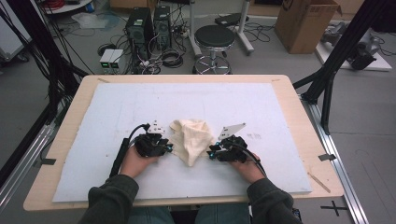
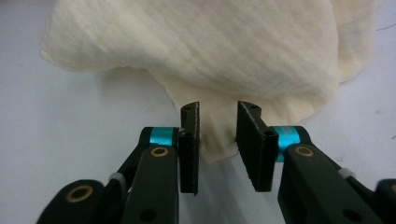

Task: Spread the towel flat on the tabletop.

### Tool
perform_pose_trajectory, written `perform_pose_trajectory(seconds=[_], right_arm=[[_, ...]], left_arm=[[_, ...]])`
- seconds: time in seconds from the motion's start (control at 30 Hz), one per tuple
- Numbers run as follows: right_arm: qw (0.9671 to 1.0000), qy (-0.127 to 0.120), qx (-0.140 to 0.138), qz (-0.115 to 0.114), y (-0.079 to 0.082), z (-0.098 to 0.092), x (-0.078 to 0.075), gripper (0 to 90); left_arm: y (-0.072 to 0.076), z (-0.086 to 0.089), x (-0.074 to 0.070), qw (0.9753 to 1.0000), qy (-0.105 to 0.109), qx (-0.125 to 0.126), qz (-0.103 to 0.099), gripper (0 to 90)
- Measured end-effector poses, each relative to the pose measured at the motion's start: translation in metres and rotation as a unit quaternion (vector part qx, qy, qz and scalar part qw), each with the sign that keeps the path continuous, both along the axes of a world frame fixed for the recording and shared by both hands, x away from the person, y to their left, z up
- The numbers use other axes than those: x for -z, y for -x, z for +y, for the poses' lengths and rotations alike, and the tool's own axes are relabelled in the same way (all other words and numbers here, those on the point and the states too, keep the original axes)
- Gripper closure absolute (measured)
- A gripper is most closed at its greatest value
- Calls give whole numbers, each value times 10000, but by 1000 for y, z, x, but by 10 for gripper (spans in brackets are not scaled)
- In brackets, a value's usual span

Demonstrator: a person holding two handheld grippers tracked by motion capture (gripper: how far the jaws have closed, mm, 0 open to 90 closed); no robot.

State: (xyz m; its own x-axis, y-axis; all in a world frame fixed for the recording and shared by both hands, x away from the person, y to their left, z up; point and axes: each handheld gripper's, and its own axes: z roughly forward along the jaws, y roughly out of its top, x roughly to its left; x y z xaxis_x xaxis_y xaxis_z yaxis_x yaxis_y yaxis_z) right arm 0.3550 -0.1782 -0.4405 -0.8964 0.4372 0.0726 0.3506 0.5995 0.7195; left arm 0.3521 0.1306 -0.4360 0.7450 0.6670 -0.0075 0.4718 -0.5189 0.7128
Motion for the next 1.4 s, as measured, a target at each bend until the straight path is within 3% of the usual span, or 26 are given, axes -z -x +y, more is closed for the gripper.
perform_pose_trajectory(seconds=[0.37,0.73,1.0,1.17,1.4], right_arm=[[9997,-154,-29,193,-6,-2,2,830],[9997,-171,-54,191,-5,-4,0,842],[9994,-330,-106,40,12,-17,-18,843],[9990,-234,-326,-197,35,-21,-31,844],[9981,-260,-506,-233,70,-26,-37,843]], left_arm=[[2,-3,0,9999,-43,-94,-21,868],[7,1,-5,10000,-29,-55,-32,885],[45,23,-23,9994,179,-56,-302,885],[74,34,-30,9987,202,-48,-458,885],[113,41,-36,9981,150,8,-597,884]])
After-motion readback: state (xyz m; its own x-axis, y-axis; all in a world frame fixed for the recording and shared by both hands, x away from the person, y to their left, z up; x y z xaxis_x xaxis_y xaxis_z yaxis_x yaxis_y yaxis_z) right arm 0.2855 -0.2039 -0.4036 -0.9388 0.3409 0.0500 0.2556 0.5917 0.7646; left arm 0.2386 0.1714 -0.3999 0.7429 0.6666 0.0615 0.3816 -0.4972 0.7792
